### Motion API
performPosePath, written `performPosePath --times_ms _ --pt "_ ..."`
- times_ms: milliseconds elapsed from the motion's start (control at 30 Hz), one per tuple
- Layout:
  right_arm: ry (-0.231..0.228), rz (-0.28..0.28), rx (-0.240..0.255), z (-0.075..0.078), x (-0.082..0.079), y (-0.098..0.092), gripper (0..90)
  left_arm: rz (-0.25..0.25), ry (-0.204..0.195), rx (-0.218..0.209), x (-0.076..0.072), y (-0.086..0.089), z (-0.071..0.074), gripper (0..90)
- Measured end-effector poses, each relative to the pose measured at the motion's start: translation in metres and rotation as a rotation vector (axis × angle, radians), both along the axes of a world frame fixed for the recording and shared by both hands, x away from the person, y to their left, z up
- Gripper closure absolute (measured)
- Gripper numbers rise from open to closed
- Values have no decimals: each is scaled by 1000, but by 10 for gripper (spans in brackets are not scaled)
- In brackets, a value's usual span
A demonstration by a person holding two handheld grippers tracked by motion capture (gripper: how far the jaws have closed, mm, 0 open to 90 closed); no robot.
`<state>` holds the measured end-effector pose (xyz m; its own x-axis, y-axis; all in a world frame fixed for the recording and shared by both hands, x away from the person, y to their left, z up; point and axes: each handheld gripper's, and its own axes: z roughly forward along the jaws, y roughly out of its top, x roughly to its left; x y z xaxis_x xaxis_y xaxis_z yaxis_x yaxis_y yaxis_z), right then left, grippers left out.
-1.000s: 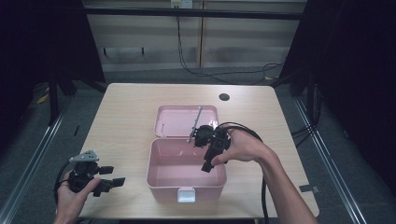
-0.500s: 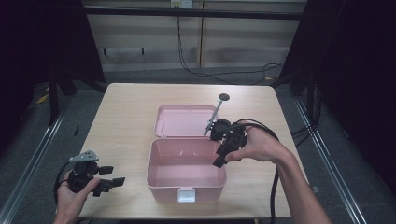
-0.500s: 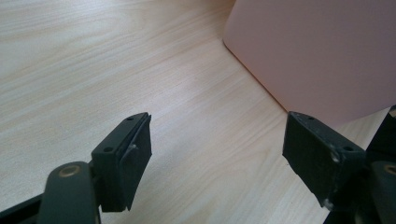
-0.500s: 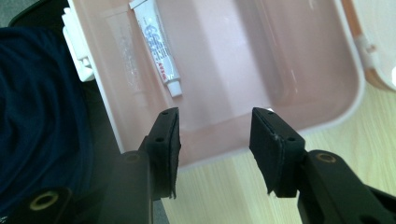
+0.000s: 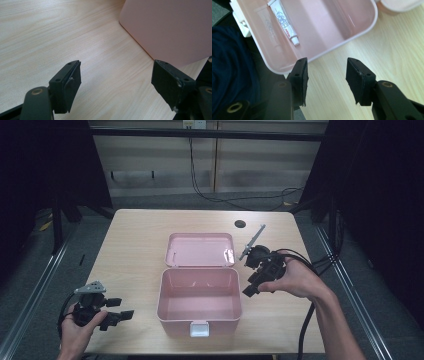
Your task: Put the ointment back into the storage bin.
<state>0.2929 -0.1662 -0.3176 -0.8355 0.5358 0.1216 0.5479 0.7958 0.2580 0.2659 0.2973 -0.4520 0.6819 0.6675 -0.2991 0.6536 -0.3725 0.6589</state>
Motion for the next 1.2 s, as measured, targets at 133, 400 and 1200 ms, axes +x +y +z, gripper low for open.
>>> performPosePath --times_ms 133,400,1200 --pt "1 -49 8 -6 -3 -12 523 2 3 2 0 -1 0 238" --pt "-6 -150 26 -23 -8 -33 522 4 0 5 0 0 0 238" --pt "-64 -448 99 -104 -26 -69 520 5 5 5 0 1 0 238"
